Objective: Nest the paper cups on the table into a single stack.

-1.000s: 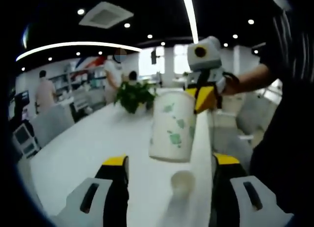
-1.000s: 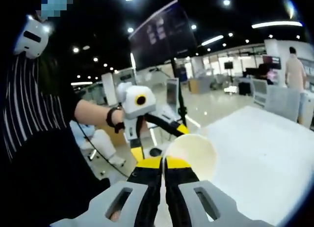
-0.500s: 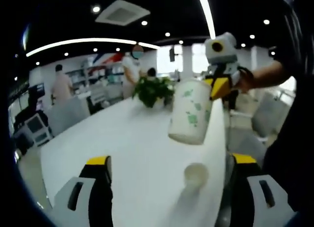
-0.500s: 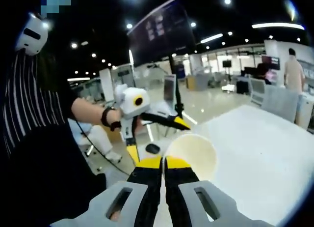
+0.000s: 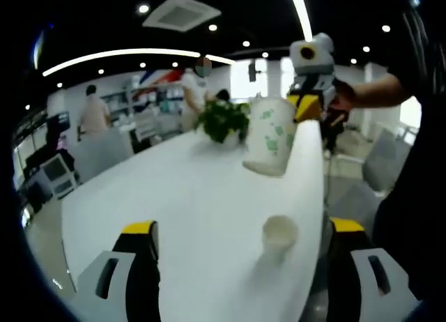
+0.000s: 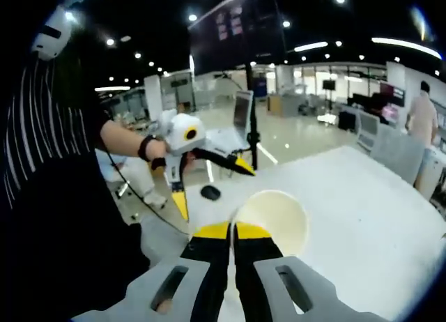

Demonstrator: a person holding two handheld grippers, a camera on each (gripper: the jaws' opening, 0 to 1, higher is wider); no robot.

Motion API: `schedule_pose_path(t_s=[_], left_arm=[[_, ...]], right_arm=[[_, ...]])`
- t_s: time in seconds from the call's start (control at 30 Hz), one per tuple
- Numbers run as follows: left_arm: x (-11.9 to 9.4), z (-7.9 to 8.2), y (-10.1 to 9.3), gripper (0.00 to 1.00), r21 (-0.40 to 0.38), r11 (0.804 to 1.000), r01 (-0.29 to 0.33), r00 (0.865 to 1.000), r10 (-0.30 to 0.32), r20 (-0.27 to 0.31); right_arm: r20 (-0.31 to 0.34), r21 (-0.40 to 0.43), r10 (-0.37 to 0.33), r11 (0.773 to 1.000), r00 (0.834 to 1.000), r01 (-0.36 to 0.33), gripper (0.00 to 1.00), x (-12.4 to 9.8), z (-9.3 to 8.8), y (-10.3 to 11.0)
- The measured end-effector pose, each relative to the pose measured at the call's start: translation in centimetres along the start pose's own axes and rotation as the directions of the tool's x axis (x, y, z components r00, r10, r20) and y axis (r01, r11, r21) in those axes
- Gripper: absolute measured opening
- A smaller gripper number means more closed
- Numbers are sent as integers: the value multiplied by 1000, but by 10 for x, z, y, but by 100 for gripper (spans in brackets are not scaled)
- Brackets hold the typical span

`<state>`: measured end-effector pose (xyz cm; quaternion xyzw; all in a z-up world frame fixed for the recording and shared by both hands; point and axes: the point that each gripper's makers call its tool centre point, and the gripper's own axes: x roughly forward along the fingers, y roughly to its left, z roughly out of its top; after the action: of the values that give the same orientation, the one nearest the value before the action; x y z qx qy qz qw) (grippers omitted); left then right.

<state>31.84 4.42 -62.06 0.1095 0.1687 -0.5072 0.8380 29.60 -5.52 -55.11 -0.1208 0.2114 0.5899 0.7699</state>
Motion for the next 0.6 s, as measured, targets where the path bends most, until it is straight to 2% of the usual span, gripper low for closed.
schedule_pose_path(t_s=[0.13, 0.2, 0.37, 0.53, 0.6], left_arm=[[-3, -5, -1, 99, -24, 1000, -14, 1000, 14, 5], [-4, -11, -2, 99, -18, 1000, -20, 1000, 20, -10], [-6, -16, -5, 99, -31, 999, -25, 999, 24, -23], [-8, -26, -3, 99, -47, 998, -46, 998, 45, -39], [-9, -27, -3, 98, -60, 997, -58, 998, 56, -26]], right_arm=[[-27, -33, 9, 999, 1000, -10, 0, 1, -3, 7], [-92, -87, 8, 996, 996, -16, 0, 2, -12, 7], [-161, -155, 22, 987, 987, -47, 0, 7, -21, 14], [-262, -239, 18, 967, 965, -83, 0, 11, -40, 18], [-289, -262, 21, 960, 957, -101, 0, 14, -47, 21]])
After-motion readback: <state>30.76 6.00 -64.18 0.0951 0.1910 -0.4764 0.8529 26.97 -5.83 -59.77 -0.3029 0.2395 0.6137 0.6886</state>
